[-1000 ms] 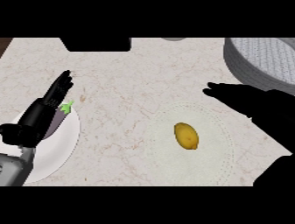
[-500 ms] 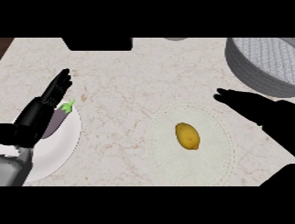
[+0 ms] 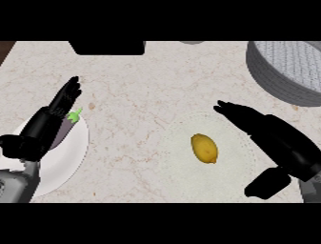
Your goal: Pick the lemon from the placemat and place it in the basket
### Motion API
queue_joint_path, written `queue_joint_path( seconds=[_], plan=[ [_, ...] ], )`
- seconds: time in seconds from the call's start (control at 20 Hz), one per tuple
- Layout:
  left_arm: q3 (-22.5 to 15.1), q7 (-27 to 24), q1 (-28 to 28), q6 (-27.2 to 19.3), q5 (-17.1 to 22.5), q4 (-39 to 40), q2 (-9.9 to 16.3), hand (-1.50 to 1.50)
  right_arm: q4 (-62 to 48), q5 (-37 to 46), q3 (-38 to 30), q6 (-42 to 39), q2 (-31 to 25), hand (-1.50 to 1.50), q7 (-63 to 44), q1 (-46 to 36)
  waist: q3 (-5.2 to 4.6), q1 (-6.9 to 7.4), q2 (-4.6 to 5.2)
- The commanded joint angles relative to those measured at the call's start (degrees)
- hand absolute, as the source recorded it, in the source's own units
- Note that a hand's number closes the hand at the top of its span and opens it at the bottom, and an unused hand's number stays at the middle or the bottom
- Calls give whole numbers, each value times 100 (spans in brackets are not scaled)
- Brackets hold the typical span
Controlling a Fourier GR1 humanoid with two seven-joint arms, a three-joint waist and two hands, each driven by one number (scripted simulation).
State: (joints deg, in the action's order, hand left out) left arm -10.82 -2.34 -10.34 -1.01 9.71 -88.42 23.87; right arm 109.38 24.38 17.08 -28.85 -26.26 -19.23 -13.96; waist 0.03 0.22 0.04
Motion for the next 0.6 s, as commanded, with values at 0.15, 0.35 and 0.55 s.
queue_joint_path(
  seconds=[0.15, 0.35, 0.55],
  plan=[
    [301, 402, 200, 116, -172, -498, -109, 0, -942, 1171, 327, 629, 508, -150, 854, 93, -1, 13, -7],
    [532, -495, 61, 607, -244, 606, -221, 0, -1329, 1337, 165, 760, 749, -150, 1080, -128, -4, -10, 2],
    [453, 262, -194, 358, -659, 33, -552, 0, -1332, 1595, 243, 820, 929, -150, 1543, 246, -2, -25, -5]
  ],
)
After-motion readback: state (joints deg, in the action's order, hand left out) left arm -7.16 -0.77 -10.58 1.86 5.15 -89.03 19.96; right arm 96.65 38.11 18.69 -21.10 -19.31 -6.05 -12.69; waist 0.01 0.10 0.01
